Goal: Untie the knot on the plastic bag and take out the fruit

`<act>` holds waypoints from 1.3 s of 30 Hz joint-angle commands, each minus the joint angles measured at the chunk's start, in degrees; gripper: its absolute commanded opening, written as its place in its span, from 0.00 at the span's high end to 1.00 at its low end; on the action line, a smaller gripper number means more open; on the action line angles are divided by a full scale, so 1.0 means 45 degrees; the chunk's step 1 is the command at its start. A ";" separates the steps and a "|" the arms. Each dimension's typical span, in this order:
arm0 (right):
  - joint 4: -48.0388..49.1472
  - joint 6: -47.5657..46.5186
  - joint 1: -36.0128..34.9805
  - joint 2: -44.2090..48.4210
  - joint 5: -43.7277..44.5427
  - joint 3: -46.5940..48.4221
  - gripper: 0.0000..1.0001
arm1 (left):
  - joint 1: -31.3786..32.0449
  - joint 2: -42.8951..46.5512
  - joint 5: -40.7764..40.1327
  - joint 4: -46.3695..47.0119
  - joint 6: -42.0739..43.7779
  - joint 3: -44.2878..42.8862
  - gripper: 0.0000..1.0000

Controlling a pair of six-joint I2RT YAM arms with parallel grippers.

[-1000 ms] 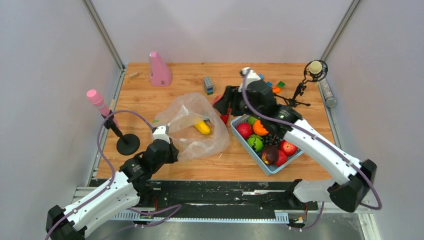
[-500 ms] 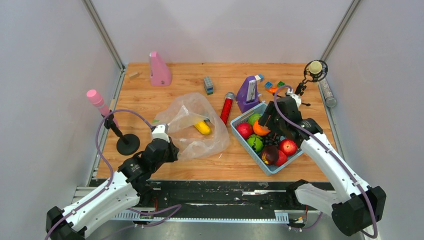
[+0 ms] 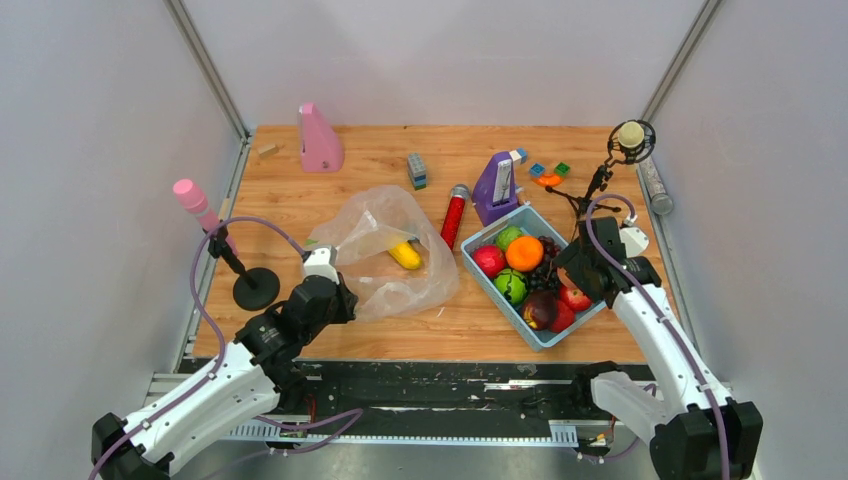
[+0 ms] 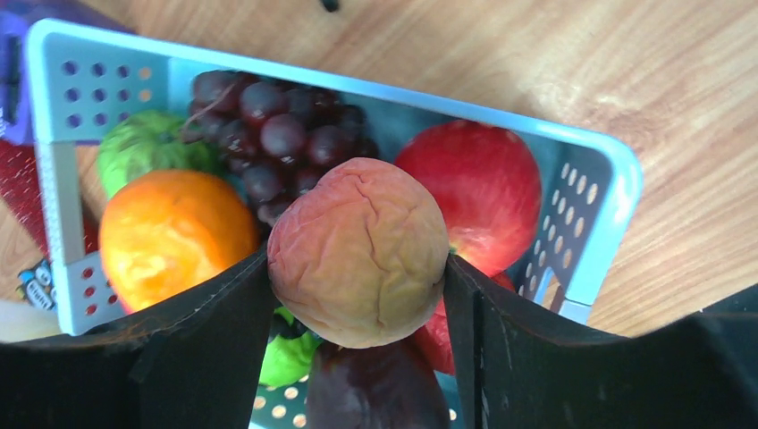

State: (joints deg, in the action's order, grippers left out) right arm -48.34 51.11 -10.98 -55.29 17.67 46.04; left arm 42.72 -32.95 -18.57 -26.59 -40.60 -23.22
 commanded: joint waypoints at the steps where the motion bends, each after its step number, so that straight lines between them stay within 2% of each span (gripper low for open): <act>1: -0.0079 0.0899 0.0541 -0.0394 0.0143 -0.0435 0.33 | 0.0019 0.0001 -0.0081 0.0162 0.0082 -0.0501 0.94; 4: -0.0018 0.1069 0.0604 -0.0737 0.0158 -0.0642 0.29 | 0.0019 -0.0002 -0.0088 0.0138 0.0131 -0.0531 0.94; 9: 0.0060 0.0898 0.0595 -0.0756 0.0146 -0.0615 0.12 | 0.0019 -0.0002 -0.0135 0.0128 0.0226 -0.0643 0.92; 14: -0.0330 0.0512 0.0605 -0.0498 0.0032 0.0013 0.00 | 0.0019 -0.0024 -0.0204 0.0147 0.0291 -0.0799 0.82; 21: -0.1554 -0.0138 0.0594 -0.0227 -0.0131 0.1510 0.00 | 0.0019 -0.0024 -0.0291 -0.0081 0.0510 -0.1410 0.66; 24: -0.1729 -0.0970 0.0592 0.0057 -0.0337 0.2169 0.00 | 0.0019 -0.0022 -0.0383 -0.0183 0.0696 -0.1698 0.63; 26: -0.1495 -0.1999 0.0561 0.0112 -0.1137 0.2757 0.00 | 0.0023 -0.0031 -0.0454 -0.0219 0.0843 -0.1998 0.61; 27: -0.1228 -0.2530 0.0480 0.0093 -0.2218 0.3018 0.00 | 0.0020 -0.0058 -0.0488 -0.0198 0.0880 -0.2061 0.60; 31: 0.0414 -0.3558 -0.1219 -0.0098 -0.4312 0.3721 0.00 | 0.0004 -0.0212 -0.0465 0.0181 0.1122 -0.2273 0.59; 35: 0.2360 -0.4032 -0.4257 -0.0852 -0.4334 0.4242 0.00 | -0.0062 -0.0590 -0.0006 0.0841 0.1237 -0.2362 0.58; 39: 0.3305 -0.4390 -0.6050 -0.2483 -0.4705 0.5132 0.00 | -0.0098 -0.1077 0.0352 0.1331 0.1265 -0.2573 0.53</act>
State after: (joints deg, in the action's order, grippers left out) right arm -42.26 35.44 -32.40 -60.93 0.16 64.55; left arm 42.61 -36.25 -18.65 -25.10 -36.25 -31.70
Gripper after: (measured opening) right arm 0.998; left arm 0.443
